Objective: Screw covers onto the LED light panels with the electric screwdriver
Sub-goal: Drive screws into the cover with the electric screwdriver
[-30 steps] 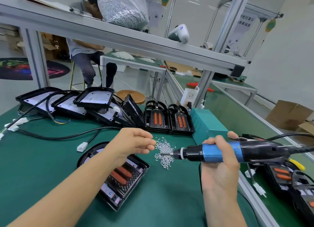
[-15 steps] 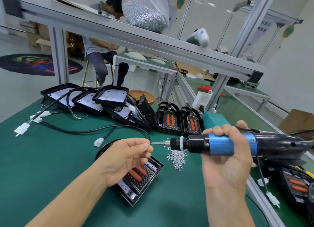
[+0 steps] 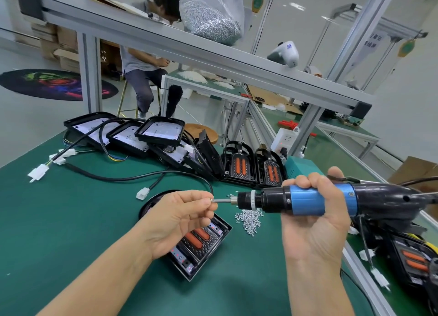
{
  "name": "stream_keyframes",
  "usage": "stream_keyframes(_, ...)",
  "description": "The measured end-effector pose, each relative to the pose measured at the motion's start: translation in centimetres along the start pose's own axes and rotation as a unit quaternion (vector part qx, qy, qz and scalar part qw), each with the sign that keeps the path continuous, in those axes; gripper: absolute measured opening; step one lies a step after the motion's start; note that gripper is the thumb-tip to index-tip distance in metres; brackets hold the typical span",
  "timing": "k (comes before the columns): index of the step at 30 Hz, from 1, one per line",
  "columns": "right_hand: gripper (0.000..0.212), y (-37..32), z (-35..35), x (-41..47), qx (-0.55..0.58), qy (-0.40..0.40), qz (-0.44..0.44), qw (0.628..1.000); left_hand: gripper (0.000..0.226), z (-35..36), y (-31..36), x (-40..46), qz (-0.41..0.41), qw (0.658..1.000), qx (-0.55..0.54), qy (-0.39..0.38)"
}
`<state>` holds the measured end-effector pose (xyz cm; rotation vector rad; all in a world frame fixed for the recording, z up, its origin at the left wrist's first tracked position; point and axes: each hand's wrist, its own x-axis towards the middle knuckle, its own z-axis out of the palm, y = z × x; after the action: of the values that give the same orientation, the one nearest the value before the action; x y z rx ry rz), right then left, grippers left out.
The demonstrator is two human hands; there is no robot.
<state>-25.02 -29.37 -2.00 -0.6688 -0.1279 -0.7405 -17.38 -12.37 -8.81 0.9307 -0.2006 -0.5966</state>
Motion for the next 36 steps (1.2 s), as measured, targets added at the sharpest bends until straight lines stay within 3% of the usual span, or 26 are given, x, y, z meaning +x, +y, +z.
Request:
stream_keyframes(13, 0.029, 0.5, -0.5, 0.3, 0.002, 0.001, 0.009, 1.000, 0.014, -0.3, 0.0, 0.1, 0.024, 0.998, 0.042, 0.029)
stream_keyframes(17, 0.030, 1.0, -0.9, 0.6, -0.008, -0.001, 0.017, 1.000, 0.008, -0.8, 0.1, 0.3, 0.041, 0.982, 0.181, 0.033)
stream_keyframes(19, 0.031, 1.5, -1.3, 0.8, -0.033, 0.005, 0.019, 0.999, 0.014, -1.3, 0.2, 0.6, 0.072, 0.943, 0.321, 0.056)
stream_keyframes(22, 0.031, 2.2, -2.0, 1.1, -0.089, 0.017, 0.010, 0.996, 0.018, -2.0, 0.2, 0.9, 0.138, 0.822, 0.542, 0.107)
stream_keyframes(24, 0.032, 2.7, -2.3, 1.2, -0.151, 0.017, -0.009, 0.988, 0.020, -1.6, -0.3, 0.7, 0.157, 0.753, 0.628, 0.117)
stream_keyframes(28, 0.030, 3.7, -2.8, 1.0, -0.216, 0.010, -0.016, 0.976, 0.018, -0.5, -2.3, 0.8, 0.163, 0.753, 0.634, 0.064)
stream_keyframes(31, 0.030, 3.9, -2.7, 0.9, -0.233, -0.006, -0.017, 0.972, 0.015, -0.6, -3.1, 1.4, 0.217, 0.696, 0.680, 0.078)
stream_keyframes(36, 0.030, 3.8, -2.5, 1.0, -0.241, -0.029, -0.022, 0.970, 0.017, -1.0, -3.7, 2.0, 0.229, 0.671, 0.700, 0.087)
